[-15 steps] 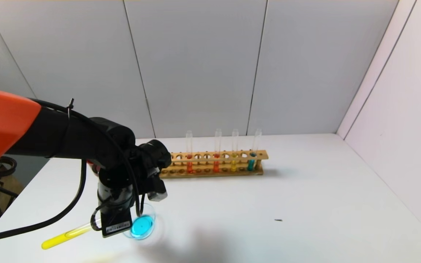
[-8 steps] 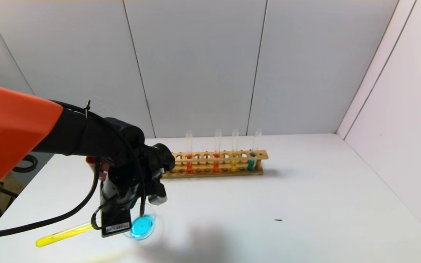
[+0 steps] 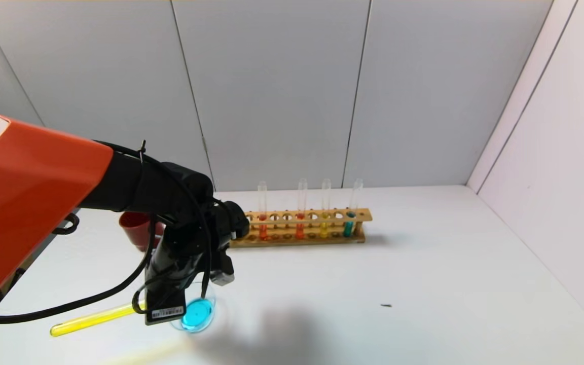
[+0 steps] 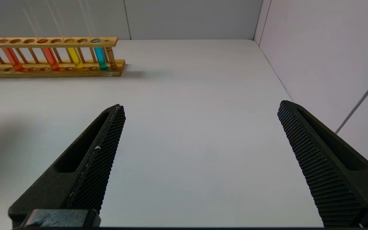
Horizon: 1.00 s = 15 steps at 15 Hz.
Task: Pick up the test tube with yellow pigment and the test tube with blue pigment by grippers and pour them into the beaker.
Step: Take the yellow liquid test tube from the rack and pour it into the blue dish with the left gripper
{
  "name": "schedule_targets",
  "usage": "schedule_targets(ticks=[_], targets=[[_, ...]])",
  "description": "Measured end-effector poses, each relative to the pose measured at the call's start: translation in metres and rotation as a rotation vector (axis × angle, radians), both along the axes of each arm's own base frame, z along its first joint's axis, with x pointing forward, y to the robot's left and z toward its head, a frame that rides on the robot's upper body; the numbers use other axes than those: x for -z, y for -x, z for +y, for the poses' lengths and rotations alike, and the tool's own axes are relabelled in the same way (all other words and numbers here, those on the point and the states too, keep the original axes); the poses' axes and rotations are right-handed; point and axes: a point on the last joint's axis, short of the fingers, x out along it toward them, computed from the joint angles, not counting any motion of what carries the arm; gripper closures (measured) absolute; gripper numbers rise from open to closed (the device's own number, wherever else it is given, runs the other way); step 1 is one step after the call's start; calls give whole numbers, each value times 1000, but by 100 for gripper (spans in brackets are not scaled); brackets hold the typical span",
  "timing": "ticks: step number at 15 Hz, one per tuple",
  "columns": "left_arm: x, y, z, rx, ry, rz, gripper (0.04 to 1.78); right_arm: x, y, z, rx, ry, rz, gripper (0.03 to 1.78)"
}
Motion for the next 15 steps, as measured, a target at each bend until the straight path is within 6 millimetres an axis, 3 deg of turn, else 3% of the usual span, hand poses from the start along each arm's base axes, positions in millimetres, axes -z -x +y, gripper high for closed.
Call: schedule_targets(ticks=[15], targets=[[4, -9, -6, 10, -88, 92, 151, 0, 0, 0, 0, 0, 0, 7]])
